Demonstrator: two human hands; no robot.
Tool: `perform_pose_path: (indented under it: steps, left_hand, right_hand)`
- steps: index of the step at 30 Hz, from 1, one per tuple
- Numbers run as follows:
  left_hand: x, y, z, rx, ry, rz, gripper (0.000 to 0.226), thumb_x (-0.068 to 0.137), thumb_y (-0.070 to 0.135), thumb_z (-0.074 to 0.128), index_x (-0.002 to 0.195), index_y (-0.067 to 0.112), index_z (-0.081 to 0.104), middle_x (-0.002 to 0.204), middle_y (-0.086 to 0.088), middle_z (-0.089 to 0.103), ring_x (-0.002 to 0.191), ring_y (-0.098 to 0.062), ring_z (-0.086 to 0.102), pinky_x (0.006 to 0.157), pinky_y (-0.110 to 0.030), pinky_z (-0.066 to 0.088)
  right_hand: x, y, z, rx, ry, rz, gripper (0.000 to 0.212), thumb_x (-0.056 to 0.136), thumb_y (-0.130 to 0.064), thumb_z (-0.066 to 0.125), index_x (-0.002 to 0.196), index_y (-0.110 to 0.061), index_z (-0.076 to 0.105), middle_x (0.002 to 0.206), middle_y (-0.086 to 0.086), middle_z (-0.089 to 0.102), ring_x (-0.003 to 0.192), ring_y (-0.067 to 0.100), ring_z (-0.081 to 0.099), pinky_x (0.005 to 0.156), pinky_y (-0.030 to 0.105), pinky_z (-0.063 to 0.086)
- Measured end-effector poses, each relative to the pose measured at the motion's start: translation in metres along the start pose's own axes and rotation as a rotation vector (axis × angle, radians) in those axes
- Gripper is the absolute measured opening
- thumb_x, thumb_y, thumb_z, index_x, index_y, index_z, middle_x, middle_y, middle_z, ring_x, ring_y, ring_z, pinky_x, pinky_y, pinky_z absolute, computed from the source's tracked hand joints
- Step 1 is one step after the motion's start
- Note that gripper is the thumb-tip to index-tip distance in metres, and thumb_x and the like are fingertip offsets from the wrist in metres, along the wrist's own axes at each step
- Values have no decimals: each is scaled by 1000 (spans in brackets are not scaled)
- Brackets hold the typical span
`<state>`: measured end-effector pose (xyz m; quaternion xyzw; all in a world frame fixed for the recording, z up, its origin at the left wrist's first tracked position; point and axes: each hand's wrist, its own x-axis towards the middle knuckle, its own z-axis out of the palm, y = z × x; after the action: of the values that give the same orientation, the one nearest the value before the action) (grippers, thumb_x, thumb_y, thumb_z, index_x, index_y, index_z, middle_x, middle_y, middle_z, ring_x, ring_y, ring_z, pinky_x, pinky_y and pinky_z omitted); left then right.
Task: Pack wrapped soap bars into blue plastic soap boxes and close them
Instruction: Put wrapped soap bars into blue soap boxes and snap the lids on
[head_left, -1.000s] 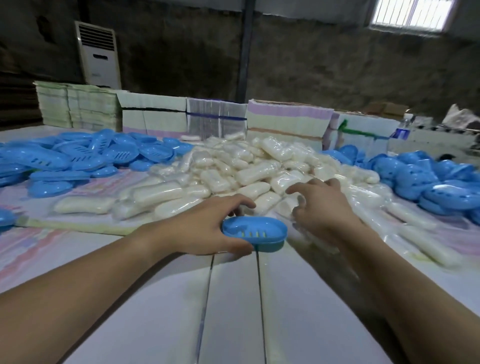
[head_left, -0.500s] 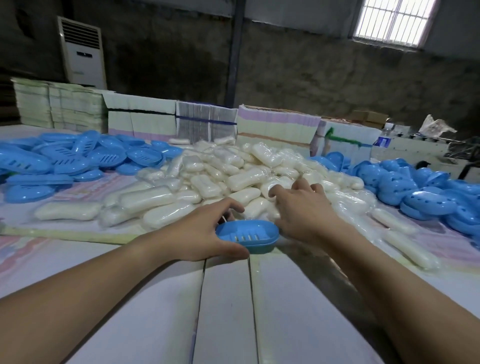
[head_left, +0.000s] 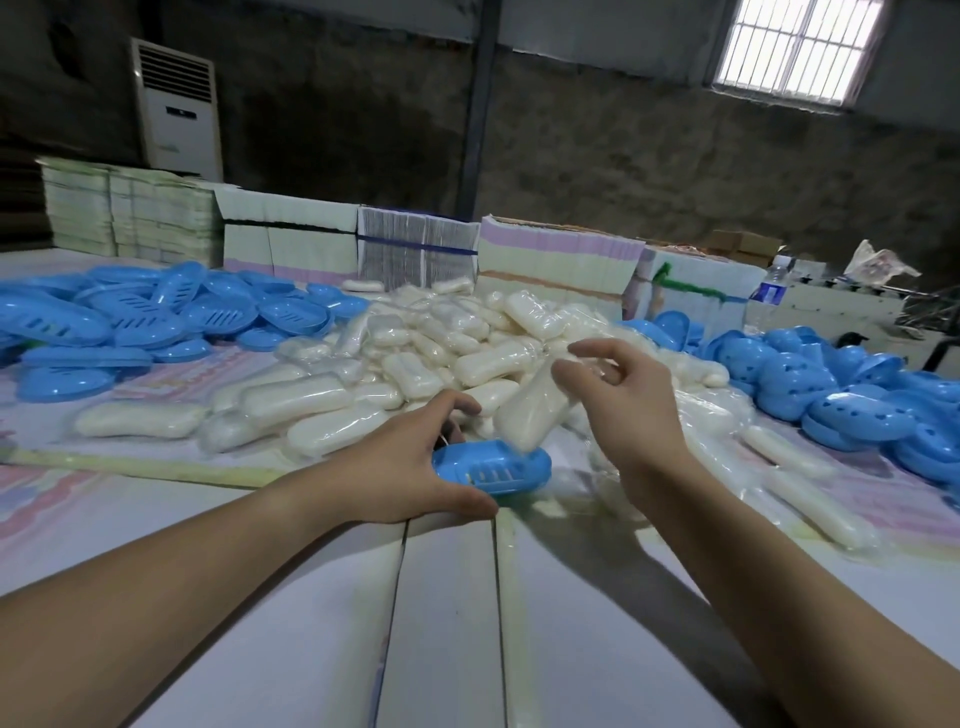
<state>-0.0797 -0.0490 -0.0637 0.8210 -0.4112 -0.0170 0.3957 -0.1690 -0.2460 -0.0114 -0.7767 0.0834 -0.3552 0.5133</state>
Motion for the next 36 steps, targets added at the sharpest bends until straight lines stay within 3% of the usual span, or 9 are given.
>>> perform_pose_path:
  steps: [2, 8, 11, 14, 18, 23, 25, 30, 36]
  left_hand:
    - [0, -1, 1, -9, 16, 2, 87, 50, 68, 83, 123, 57, 38, 103, 15, 58, 93, 5, 56, 80, -22, 51]
    - [1, -3, 0, 17, 28, 14, 86, 49, 69, 83, 121, 60, 38, 103, 16, 59, 94, 7, 55, 80, -19, 49]
    - [1, -3, 1, 22, 37, 11, 85, 48, 69, 82, 120, 59, 38, 102, 15, 59, 93, 6, 56, 80, -20, 50]
    - [1, -3, 1, 26, 37, 14, 83, 47, 70, 80, 117, 61, 38, 101, 15, 59, 92, 6, 56, 77, -19, 48]
    - [1, -3, 0, 26, 30, 20, 80, 48, 71, 80, 116, 62, 37, 102, 17, 58, 93, 5, 56, 78, -20, 50]
    - [1, -4, -1, 28, 27, 31, 79, 50, 70, 80, 116, 62, 38, 104, 18, 58, 95, 4, 57, 78, -17, 51]
    - [1, -4, -2, 20, 23, 43, 79, 51, 69, 80, 118, 61, 39, 104, 19, 59, 98, 7, 55, 76, -12, 50]
    - [0, -5, -2, -13, 13, 72, 77, 53, 65, 82, 120, 56, 44, 107, 23, 60, 102, 7, 56, 79, -8, 48]
    - [0, -8, -3, -16, 0, 70, 79, 46, 71, 79, 116, 62, 44, 108, 23, 62, 101, 9, 56, 74, -6, 47]
  right_hand:
    - [-4, 6, 9, -79, -24, 64, 18, 78, -33, 76, 94, -29, 68, 89, -7, 69, 84, 3, 64, 65, 16, 46]
    - [-4, 12, 14, -488, -167, 52, 18, 73, -37, 70, 72, -19, 67, 64, -8, 65, 65, 5, 59, 56, 24, 44]
    - [-4, 12, 14, -500, -246, 48, 28, 74, -32, 69, 58, -10, 64, 44, -7, 51, 45, 4, 47, 40, 14, 32]
    - [-5, 13, 13, -492, -281, 49, 29, 74, -29, 67, 63, -2, 64, 45, -6, 41, 42, 7, 35, 38, 16, 28]
    - [-4, 9, 9, -463, -304, 3, 9, 77, -28, 68, 76, -21, 74, 68, -12, 69, 66, 2, 61, 53, 12, 42]
    - [-2, 7, 4, -448, -409, 7, 12, 79, -25, 66, 78, -25, 77, 81, -7, 74, 82, 11, 67, 78, 32, 54]
    - [-2, 8, 4, -430, -390, -21, 12, 80, -23, 66, 78, -25, 77, 80, -5, 74, 81, 12, 66, 78, 32, 54]
    - [4, 13, -3, -355, -223, -62, 18, 80, -18, 67, 71, -32, 74, 72, -20, 71, 75, -2, 63, 68, 13, 47]
    - [35, 25, -38, -324, 33, -26, 15, 82, -20, 63, 84, -30, 74, 81, -13, 72, 80, 6, 64, 76, 29, 52]
